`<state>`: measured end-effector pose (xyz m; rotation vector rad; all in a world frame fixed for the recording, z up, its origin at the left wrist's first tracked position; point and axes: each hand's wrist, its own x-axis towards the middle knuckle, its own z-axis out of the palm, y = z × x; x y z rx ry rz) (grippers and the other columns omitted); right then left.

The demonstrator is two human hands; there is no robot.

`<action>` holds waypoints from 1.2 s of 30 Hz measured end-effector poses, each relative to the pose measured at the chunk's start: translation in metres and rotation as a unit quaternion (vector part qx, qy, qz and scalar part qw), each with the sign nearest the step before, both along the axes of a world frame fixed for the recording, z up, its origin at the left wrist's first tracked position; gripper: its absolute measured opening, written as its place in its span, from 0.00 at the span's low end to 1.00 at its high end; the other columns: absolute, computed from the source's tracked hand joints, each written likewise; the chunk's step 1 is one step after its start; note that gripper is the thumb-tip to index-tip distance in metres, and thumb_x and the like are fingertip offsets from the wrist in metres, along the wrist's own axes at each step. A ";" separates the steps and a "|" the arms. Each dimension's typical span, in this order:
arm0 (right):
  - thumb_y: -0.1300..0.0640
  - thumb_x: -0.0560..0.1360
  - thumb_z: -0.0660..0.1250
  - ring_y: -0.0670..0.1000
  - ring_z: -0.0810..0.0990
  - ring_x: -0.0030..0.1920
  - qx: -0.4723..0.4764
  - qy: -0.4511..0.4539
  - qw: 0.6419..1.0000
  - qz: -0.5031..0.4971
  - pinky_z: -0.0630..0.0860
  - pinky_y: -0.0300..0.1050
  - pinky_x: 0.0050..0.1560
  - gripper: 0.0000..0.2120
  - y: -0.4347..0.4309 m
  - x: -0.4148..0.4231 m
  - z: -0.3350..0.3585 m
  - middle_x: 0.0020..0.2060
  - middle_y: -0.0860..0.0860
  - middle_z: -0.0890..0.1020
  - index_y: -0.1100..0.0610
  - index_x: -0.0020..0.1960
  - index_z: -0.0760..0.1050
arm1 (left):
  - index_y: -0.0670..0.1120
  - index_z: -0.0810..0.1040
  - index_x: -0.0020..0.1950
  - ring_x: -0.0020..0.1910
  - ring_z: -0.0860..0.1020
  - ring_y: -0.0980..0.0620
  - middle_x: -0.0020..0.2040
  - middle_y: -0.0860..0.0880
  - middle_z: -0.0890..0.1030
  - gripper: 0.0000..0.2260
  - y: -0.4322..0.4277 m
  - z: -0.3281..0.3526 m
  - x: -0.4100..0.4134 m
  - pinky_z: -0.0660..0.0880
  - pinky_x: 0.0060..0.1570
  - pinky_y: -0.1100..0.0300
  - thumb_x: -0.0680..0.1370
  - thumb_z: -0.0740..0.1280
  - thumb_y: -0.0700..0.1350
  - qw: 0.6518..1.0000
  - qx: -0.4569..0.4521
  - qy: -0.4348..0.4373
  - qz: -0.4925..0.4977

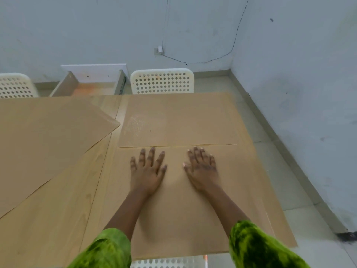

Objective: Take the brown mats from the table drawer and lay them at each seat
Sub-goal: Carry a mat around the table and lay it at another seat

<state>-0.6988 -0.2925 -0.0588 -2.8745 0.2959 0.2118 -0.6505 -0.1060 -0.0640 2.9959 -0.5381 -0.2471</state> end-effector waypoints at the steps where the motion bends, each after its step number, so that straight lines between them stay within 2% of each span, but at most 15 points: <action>1: 0.42 0.79 0.44 0.50 0.42 0.77 -0.007 0.008 1.000 -0.025 0.39 0.52 0.75 0.29 -0.014 -0.003 0.001 0.78 0.49 0.46 0.51 0.77 0.44 | 0.62 0.41 0.75 0.77 0.39 0.46 0.78 0.53 0.41 0.33 0.008 0.000 0.002 0.38 0.72 0.42 0.69 0.31 0.65 1.000 0.001 -0.005 0.023; 5: 0.41 0.79 0.43 0.51 0.41 0.77 -0.034 0.034 0.991 -0.125 0.40 0.53 0.75 0.31 -0.076 -0.027 0.004 0.78 0.51 0.44 0.54 0.77 0.42 | 0.60 0.41 0.76 0.77 0.39 0.46 0.78 0.51 0.41 0.32 0.033 0.001 0.006 0.39 0.73 0.43 0.72 0.33 0.66 0.997 -0.006 -0.006 0.078; 9: 0.43 0.80 0.43 0.52 0.40 0.77 -0.024 0.046 0.990 -0.132 0.39 0.56 0.75 0.30 -0.088 -0.027 0.010 0.78 0.52 0.44 0.56 0.77 0.42 | 0.59 0.41 0.76 0.77 0.38 0.45 0.78 0.50 0.40 0.27 0.031 0.003 0.010 0.39 0.74 0.42 0.78 0.39 0.63 0.997 0.006 0.005 0.078; 11: 0.45 0.80 0.44 0.53 0.41 0.77 -0.016 0.051 0.991 -0.126 0.38 0.56 0.74 0.30 -0.076 -0.028 0.015 0.77 0.54 0.44 0.58 0.77 0.43 | 0.56 0.40 0.77 0.77 0.37 0.45 0.78 0.49 0.39 0.28 0.028 0.010 0.007 0.37 0.73 0.40 0.78 0.40 0.62 0.996 0.011 0.018 0.084; 13: 0.47 0.79 0.45 0.54 0.49 0.77 -0.021 0.020 0.996 -0.087 0.44 0.58 0.74 0.29 -0.045 -0.048 0.017 0.77 0.57 0.52 0.61 0.76 0.51 | 0.53 0.38 0.77 0.76 0.35 0.46 0.78 0.47 0.37 0.29 0.020 0.018 -0.014 0.34 0.72 0.41 0.78 0.37 0.62 0.997 0.016 -0.004 0.073; 15: 0.48 0.74 0.49 0.57 0.69 0.70 -0.020 -0.029 0.998 -0.046 0.62 0.63 0.68 0.30 -0.003 -0.078 0.015 0.70 0.59 0.70 0.63 0.69 0.68 | 0.51 0.37 0.76 0.76 0.36 0.45 0.77 0.47 0.36 0.31 0.006 0.022 -0.053 0.34 0.71 0.43 0.74 0.33 0.62 0.999 -0.012 -0.040 0.023; 16: 0.48 0.72 0.51 0.57 0.73 0.67 -0.008 -0.035 0.999 -0.026 0.66 0.62 0.64 0.29 0.018 -0.094 0.013 0.66 0.59 0.74 0.62 0.65 0.73 | 0.51 0.38 0.75 0.76 0.37 0.45 0.77 0.48 0.37 0.31 -0.001 0.022 -0.076 0.34 0.71 0.44 0.74 0.33 0.61 0.999 -0.033 -0.041 -0.009; 17: 0.49 0.72 0.51 0.57 0.72 0.68 -0.001 -0.029 1.000 -0.009 0.64 0.61 0.66 0.28 0.036 -0.108 0.012 0.67 0.58 0.74 0.62 0.66 0.72 | 0.52 0.38 0.75 0.76 0.38 0.45 0.76 0.48 0.37 0.31 -0.005 0.019 -0.098 0.35 0.72 0.45 0.73 0.32 0.62 0.998 -0.044 -0.032 -0.035; 19: 0.49 0.75 0.44 0.56 0.57 0.75 0.032 -0.019 0.999 0.021 0.45 0.57 0.72 0.30 0.060 -0.126 0.009 0.74 0.57 0.61 0.61 0.73 0.62 | 0.54 0.38 0.75 0.76 0.36 0.46 0.76 0.49 0.34 0.33 -0.004 0.006 -0.124 0.35 0.72 0.46 0.72 0.27 0.64 0.998 -0.037 -0.002 -0.050; 20: 0.48 0.76 0.42 0.55 0.50 0.77 0.043 -0.014 0.999 0.024 0.38 0.55 0.72 0.31 0.065 -0.130 0.009 0.76 0.56 0.56 0.60 0.75 0.56 | 0.55 0.40 0.76 0.76 0.37 0.46 0.76 0.49 0.35 0.33 0.000 0.000 -0.128 0.36 0.73 0.45 0.72 0.27 0.64 0.999 -0.025 0.005 -0.039; 21: 0.48 0.76 0.40 0.54 0.47 0.77 0.039 -0.022 0.999 0.022 0.36 0.54 0.72 0.31 0.067 -0.132 0.006 0.77 0.56 0.53 0.60 0.76 0.53 | 0.55 0.44 0.77 0.77 0.40 0.46 0.77 0.48 0.38 0.33 0.004 -0.004 -0.127 0.40 0.73 0.44 0.73 0.30 0.64 1.000 -0.015 0.002 -0.024; 24: 0.46 0.77 0.41 0.52 0.46 0.77 0.014 -0.028 0.999 0.021 0.39 0.54 0.73 0.31 0.062 -0.134 0.001 0.77 0.54 0.52 0.59 0.76 0.51 | 0.56 0.51 0.77 0.77 0.47 0.44 0.79 0.46 0.48 0.31 0.020 -0.004 -0.121 0.46 0.73 0.42 0.75 0.37 0.62 1.000 0.008 -0.014 0.013; 28: 0.43 0.78 0.36 0.48 0.38 0.76 -0.017 0.004 0.999 -0.042 0.35 0.51 0.73 0.31 0.017 -0.143 -0.005 0.77 0.52 0.43 0.57 0.76 0.40 | 0.57 0.47 0.77 0.77 0.45 0.43 0.79 0.46 0.46 0.31 0.059 -0.002 -0.108 0.44 0.74 0.45 0.74 0.36 0.64 0.998 0.002 -0.015 0.064; 31: 0.44 0.79 0.39 0.50 0.41 0.77 -0.036 0.022 0.992 -0.117 0.39 0.52 0.75 0.30 -0.026 -0.156 -0.001 0.77 0.53 0.45 0.58 0.77 0.41 | 0.55 0.48 0.77 0.77 0.46 0.43 0.79 0.44 0.47 0.29 0.079 0.000 -0.103 0.45 0.74 0.46 0.76 0.40 0.62 0.997 0.001 -0.021 0.080; 36: 0.46 0.80 0.43 0.49 0.42 0.77 -0.037 0.026 0.991 -0.129 0.41 0.53 0.76 0.29 -0.039 -0.158 0.002 0.78 0.52 0.46 0.57 0.77 0.42 | 0.55 0.47 0.77 0.77 0.45 0.43 0.79 0.44 0.47 0.26 0.077 0.001 -0.103 0.44 0.75 0.47 0.80 0.46 0.59 0.997 0.000 -0.025 0.079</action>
